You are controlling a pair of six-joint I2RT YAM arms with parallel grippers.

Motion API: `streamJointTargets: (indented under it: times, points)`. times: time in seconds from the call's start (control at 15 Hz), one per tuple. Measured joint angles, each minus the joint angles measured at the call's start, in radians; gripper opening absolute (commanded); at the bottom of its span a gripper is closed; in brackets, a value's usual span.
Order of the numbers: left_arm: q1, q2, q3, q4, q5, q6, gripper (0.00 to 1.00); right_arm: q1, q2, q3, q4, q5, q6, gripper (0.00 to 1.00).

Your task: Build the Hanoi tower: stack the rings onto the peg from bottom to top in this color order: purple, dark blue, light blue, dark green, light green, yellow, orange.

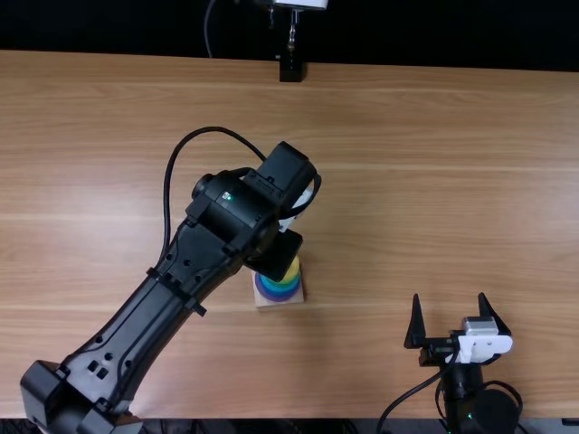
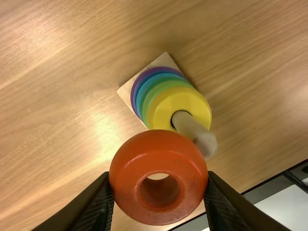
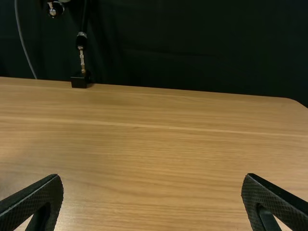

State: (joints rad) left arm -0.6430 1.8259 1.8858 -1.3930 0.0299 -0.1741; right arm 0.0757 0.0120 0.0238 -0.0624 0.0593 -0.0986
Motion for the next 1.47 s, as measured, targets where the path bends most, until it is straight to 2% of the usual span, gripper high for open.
streamJointTargets:
  times: [0.2, 0.87, 1.2, 1.47]
  points:
    - [-0.005, 0.000, 0.013, 0.001, 0.001, -0.018, 0.00, 0.000, 0.000, 0.000, 0.000, 0.000, 0.000, 1.00]
    - [-0.005, -0.001, 0.039, 0.000, 0.000, -0.026, 0.00, 0.000, 0.000, 0.000, 0.000, 0.000, 0.000, 1.00]
    - [-0.005, -0.001, 0.039, 0.000, 0.000, -0.066, 0.00, 0.000, 0.000, 0.000, 0.000, 0.000, 0.000, 1.00]
    - [-0.032, -0.001, 0.039, 0.000, 0.002, -0.078, 0.00, 0.000, 0.000, 0.000, 0.000, 0.000, 0.000, 1.00]
